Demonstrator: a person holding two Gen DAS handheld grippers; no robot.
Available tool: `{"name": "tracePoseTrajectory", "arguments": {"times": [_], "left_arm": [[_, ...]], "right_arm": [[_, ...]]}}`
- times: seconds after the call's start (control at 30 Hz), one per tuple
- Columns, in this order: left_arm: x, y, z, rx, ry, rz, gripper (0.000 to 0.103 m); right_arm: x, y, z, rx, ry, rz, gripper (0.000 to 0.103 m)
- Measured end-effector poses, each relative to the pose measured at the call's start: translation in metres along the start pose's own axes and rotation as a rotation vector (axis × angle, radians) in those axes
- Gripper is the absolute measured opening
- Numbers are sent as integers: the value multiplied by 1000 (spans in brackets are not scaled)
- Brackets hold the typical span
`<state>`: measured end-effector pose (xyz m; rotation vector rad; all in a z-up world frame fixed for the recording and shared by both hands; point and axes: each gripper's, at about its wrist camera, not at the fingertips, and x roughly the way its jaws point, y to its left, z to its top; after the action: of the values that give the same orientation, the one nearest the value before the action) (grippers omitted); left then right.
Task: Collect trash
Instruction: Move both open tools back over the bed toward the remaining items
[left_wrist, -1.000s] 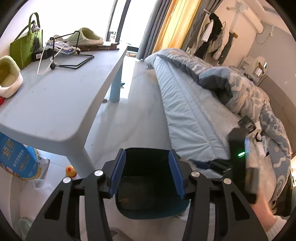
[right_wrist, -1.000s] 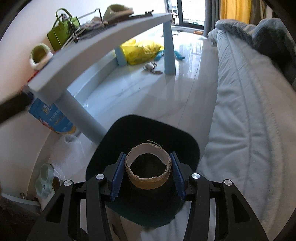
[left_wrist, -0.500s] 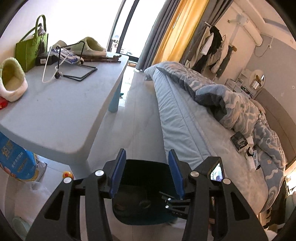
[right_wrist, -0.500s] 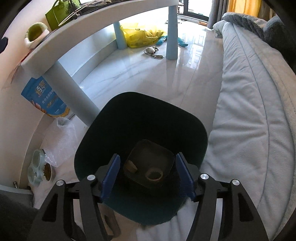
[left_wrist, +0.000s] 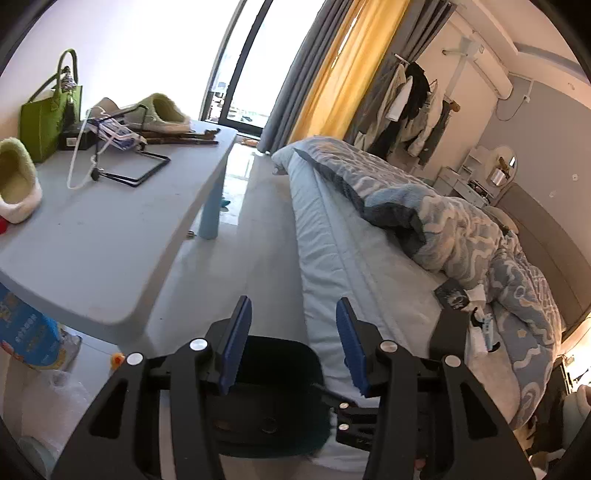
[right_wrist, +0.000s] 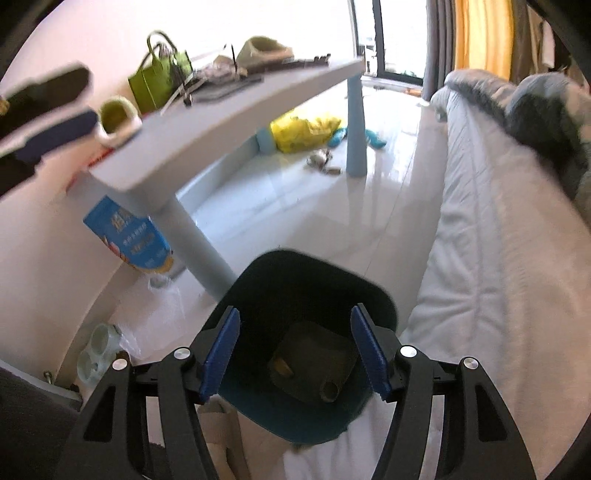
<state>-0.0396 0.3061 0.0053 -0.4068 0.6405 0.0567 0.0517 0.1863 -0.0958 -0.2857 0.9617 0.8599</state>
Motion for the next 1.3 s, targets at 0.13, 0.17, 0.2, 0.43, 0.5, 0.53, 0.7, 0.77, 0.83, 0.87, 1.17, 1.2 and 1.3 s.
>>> {"name": "tracePoseTrajectory", "arguments": {"times": [0.13, 0.17, 0.2, 0.43, 0.5, 0.53, 0.7, 0.77, 0.83, 0.87, 1.17, 1.2, 1.3], "left_arm": [[1, -21, 1, 34, -12, -8, 54], [2, -27, 1, 39, -13, -12, 55], [2, -33, 1, 43, -14, -21, 56], [14, -71, -1, 79, -5, -52, 60], [20, -83, -4, 90, 3, -62, 61], [22, -88, -6, 94, 7, -67, 62], [32, -116, -12, 120, 26, -96, 64], [35, -126, -14, 131, 33, -106, 66], [39, -137, -18, 146, 40, -116, 67], [42, -144, -20, 155, 47, -122, 68], [62, -191, -39, 204, 105, -169, 74], [64, -195, -40, 208, 110, -173, 75], [71, -209, -47, 221, 134, -190, 77]], "right_arm": [[-27, -16, 1, 15, -54, -12, 64], [-34, -22, 1, 21, -69, -15, 64], [-39, -27, 1, 25, -78, -17, 64], [-78, -64, -6, 51, -136, -55, 64], [-88, -75, -10, 61, -148, -72, 64], [-93, -81, -11, 68, -155, -80, 64], [-118, -112, -18, 102, -193, -129, 64], [-126, -123, -22, 113, -202, -150, 64], [-135, -137, -26, 132, -214, -169, 64], [-141, -145, -29, 144, -219, -180, 64], [-176, -197, -56, 216, -246, -263, 64], [-178, -202, -59, 223, -244, -270, 64], [-186, -216, -69, 247, -242, -299, 71]]}}
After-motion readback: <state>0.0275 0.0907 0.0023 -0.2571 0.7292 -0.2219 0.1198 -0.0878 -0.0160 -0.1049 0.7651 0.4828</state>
